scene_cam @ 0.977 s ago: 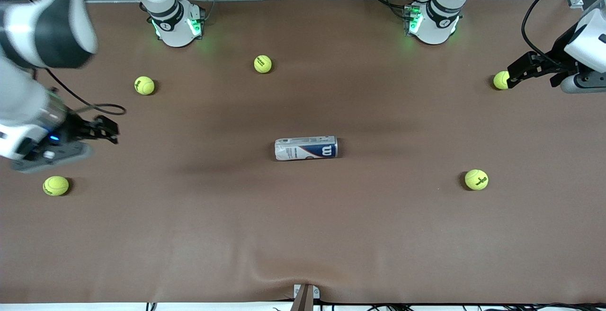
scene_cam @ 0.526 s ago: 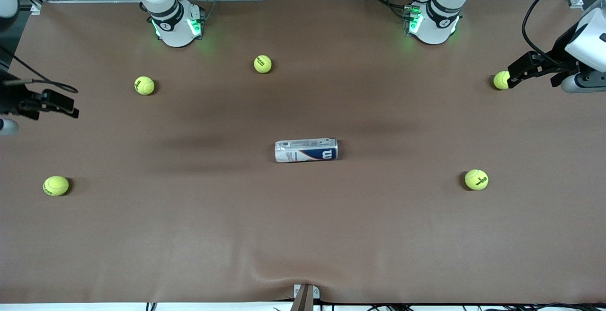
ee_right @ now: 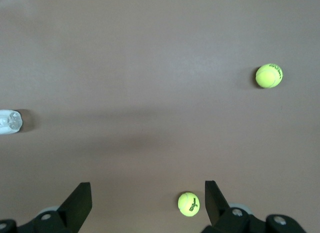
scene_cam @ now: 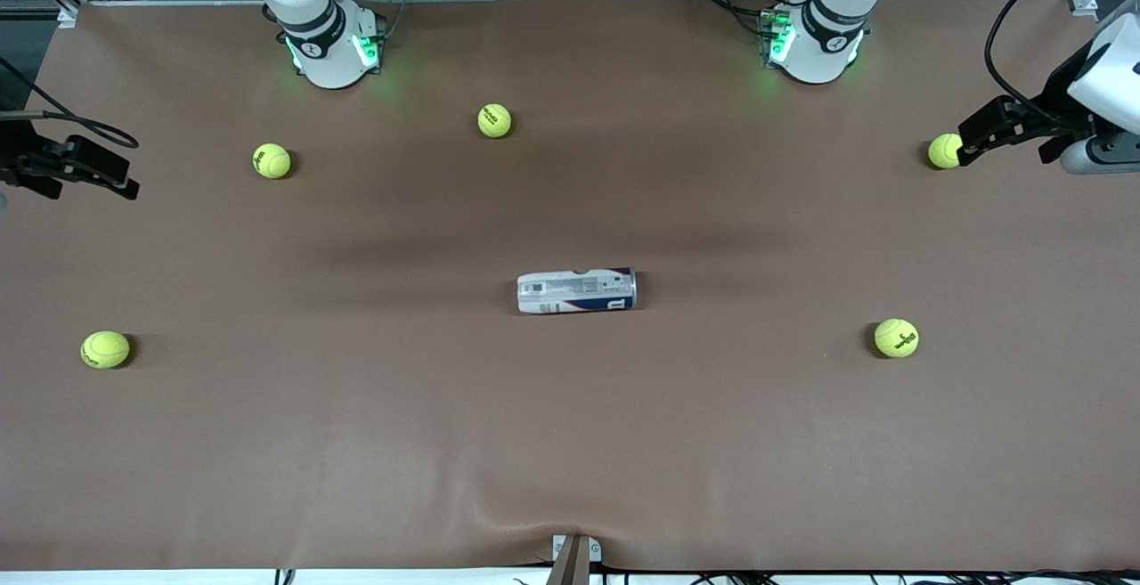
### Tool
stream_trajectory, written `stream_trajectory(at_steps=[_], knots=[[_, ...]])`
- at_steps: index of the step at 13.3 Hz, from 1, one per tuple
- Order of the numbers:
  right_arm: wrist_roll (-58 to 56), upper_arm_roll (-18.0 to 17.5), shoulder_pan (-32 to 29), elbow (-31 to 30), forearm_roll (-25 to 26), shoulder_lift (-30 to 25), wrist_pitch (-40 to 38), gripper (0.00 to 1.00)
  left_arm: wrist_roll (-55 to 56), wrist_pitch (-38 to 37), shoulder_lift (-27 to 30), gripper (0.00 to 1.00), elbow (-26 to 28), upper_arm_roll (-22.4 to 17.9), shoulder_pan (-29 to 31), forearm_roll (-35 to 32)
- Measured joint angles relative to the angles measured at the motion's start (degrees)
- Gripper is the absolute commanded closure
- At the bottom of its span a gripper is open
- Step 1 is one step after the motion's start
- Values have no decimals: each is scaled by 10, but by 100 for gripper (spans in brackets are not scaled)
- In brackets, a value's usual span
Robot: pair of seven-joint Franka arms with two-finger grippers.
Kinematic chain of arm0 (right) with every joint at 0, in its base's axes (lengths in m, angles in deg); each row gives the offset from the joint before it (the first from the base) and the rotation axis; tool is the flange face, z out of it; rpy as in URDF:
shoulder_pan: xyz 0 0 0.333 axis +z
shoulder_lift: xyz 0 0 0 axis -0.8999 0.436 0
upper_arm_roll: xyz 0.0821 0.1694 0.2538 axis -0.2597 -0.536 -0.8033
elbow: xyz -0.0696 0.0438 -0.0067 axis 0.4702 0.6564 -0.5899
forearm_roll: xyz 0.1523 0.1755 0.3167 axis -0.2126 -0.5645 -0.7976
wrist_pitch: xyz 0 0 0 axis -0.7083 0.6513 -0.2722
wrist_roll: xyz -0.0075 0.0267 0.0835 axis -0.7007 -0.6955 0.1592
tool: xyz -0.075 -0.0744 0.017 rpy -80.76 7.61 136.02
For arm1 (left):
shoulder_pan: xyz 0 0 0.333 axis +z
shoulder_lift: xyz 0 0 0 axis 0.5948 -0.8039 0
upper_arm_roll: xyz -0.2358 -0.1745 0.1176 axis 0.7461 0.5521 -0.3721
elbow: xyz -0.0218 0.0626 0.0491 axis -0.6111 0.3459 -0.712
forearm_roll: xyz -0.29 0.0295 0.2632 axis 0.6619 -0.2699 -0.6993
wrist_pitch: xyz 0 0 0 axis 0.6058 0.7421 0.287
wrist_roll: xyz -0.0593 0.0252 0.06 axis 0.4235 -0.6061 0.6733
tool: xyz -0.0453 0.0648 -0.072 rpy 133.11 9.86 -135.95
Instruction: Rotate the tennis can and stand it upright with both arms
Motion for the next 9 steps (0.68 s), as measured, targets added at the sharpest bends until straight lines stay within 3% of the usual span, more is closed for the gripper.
stream_trajectory(at_steps=[3, 9], knots=[[0, 2, -1, 12, 6, 0, 0, 0, 0, 26, -48, 0, 3, 4, -5, 52], [0, 3, -1, 14, 7, 0, 0, 0, -1, 169, -223, 0, 5, 43, -18, 221]])
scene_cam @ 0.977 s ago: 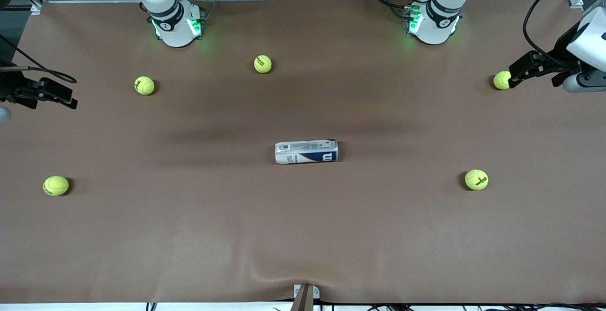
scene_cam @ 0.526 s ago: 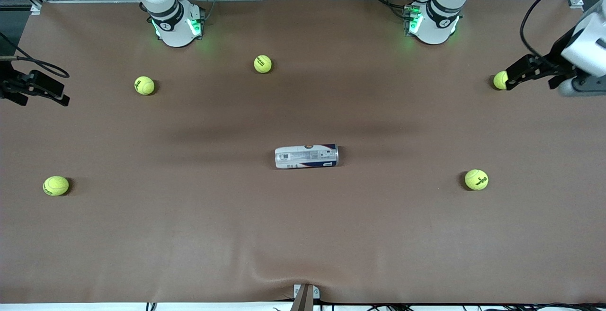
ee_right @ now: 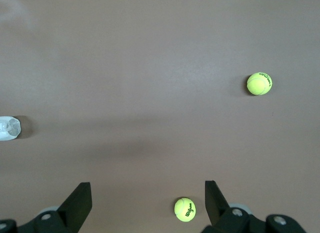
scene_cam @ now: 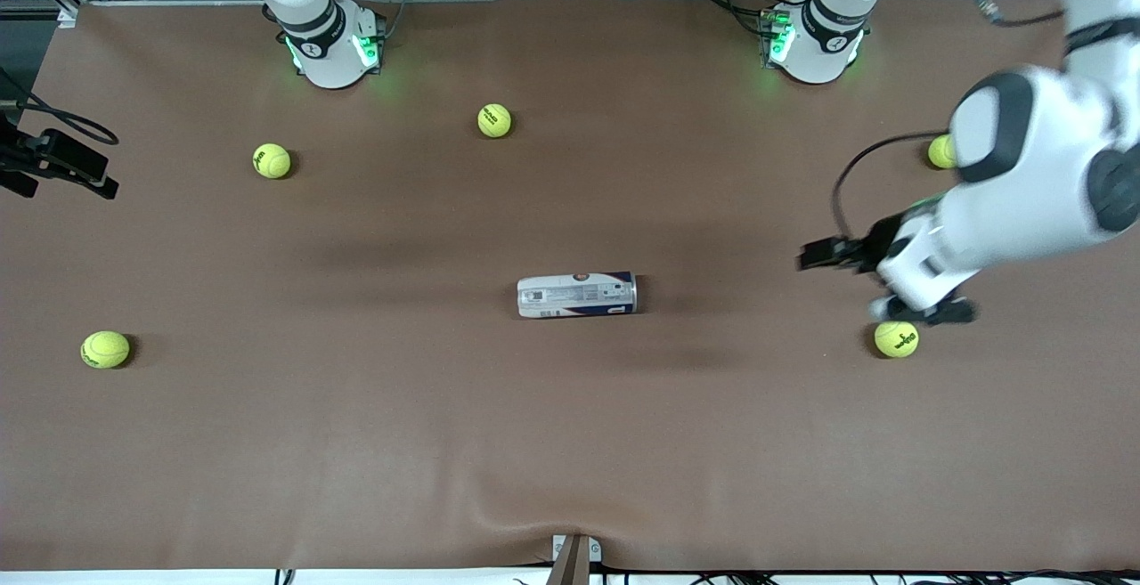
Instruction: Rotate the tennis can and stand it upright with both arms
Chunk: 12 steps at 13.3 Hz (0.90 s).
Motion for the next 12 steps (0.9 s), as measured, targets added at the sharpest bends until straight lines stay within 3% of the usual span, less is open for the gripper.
stream_trajectory(at_steps=[7, 12], knots=[[0, -3, 0, 0, 0, 2, 1, 0, -12, 88, -164, 0, -1, 27, -17, 333], [0, -3, 0, 0, 0, 2, 5, 0, -102, 121, -253, 0, 5, 31, -57, 481]])
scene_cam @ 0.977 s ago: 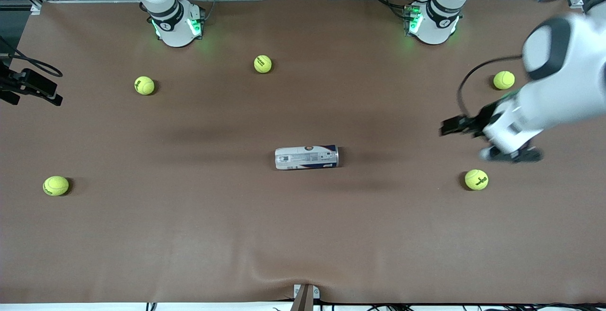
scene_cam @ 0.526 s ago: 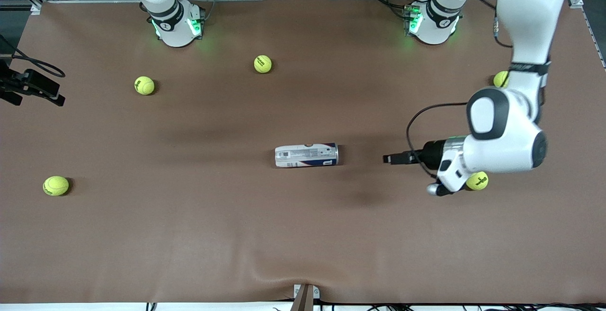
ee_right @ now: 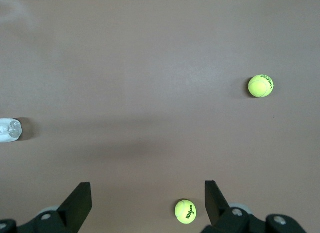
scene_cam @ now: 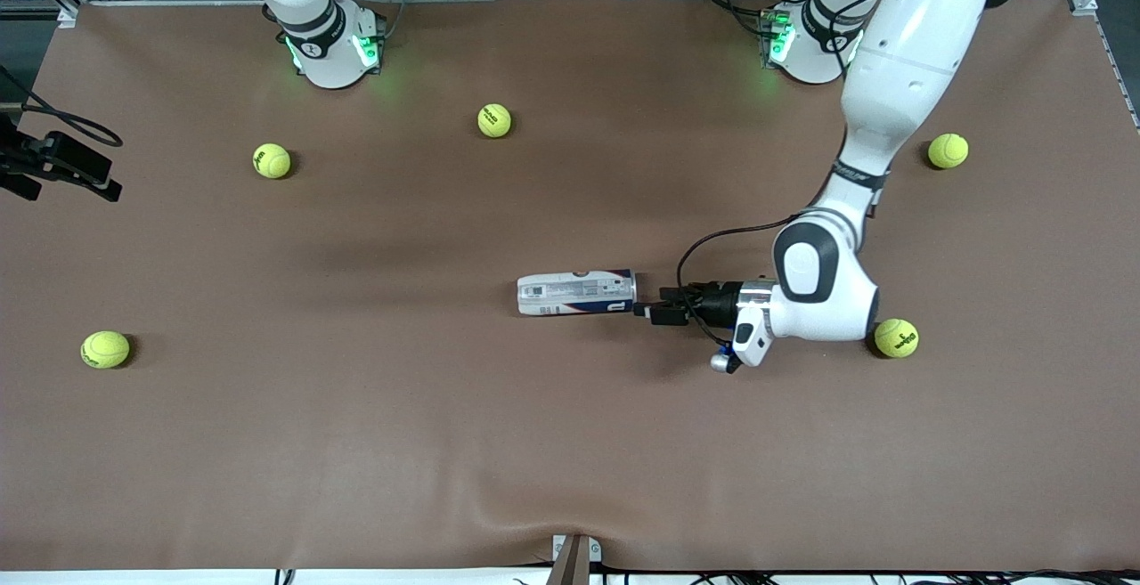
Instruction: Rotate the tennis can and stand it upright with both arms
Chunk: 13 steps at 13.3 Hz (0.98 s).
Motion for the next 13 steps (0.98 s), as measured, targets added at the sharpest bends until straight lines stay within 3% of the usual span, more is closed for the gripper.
stream_trajectory(at_steps=[2, 5, 7, 9, 10, 11, 13], knots=[[0, 0, 0, 0, 0, 0, 0, 0, -35, 0, -14, 0, 8, 0, 2, 33], [0, 0, 0, 0, 0, 0, 1, 0, -52, -1, -19, 16, 12, 1, -6, 74], [0, 0, 0, 0, 0, 0, 1, 0, -62, -1, -23, 34, 13, 1, -13, 96], [0, 0, 0, 0, 0, 0, 1, 0, -65, -1, -29, 75, 13, 1, -15, 118], [0, 0, 0, 0, 0, 0, 1, 0, -68, -1, -31, 89, 13, 1, -18, 133], [0, 0, 0, 0, 0, 0, 1, 0, -69, -1, -33, 99, 13, 2, -21, 144], [0, 0, 0, 0, 0, 0, 1, 0, -70, -1, -33, 100, 12, 2, -25, 153]])
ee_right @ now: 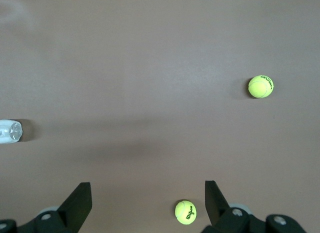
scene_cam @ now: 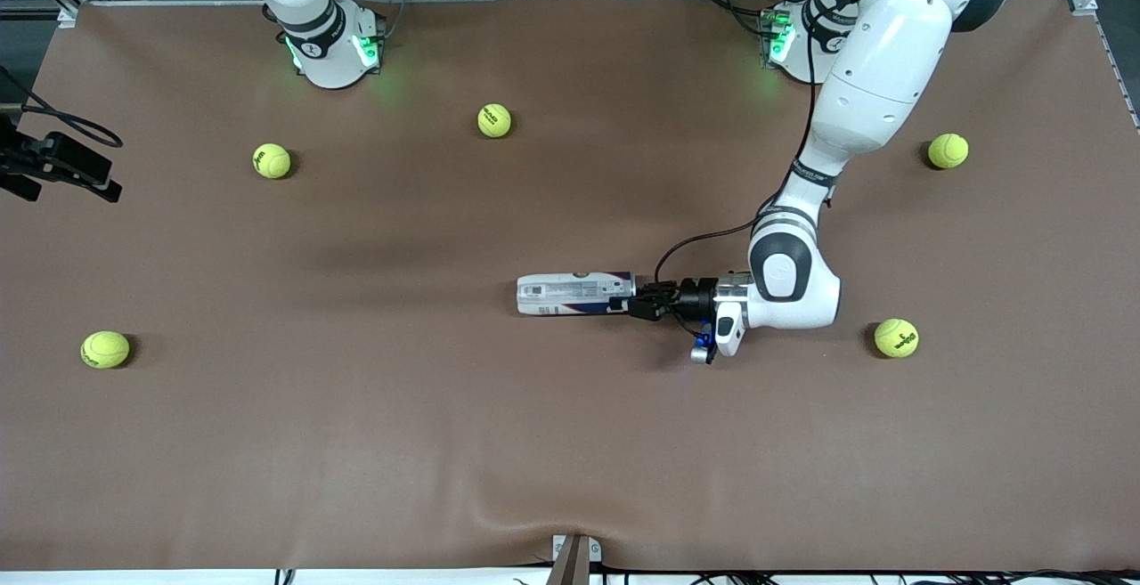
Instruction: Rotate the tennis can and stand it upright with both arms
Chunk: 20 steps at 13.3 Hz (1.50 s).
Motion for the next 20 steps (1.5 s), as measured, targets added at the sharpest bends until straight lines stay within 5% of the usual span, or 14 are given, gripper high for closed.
stream_trajectory(at_steps=[4, 10, 15, 20], knots=[[0, 0, 0, 0, 0, 0, 0, 0, 35, 0, 3, 100, -34, 1, -1, -6], [0, 0, 0, 0, 0, 0, 1, 0, 265, 0, 31, 100, -135, 2, -8, -226], [0, 0, 0, 0, 0, 0, 1, 0, 296, 0, 38, 100, -155, 8, -27, -285], [0, 0, 0, 0, 0, 0, 1, 0, 407, 0, 70, 100, -192, 10, -78, -449]])
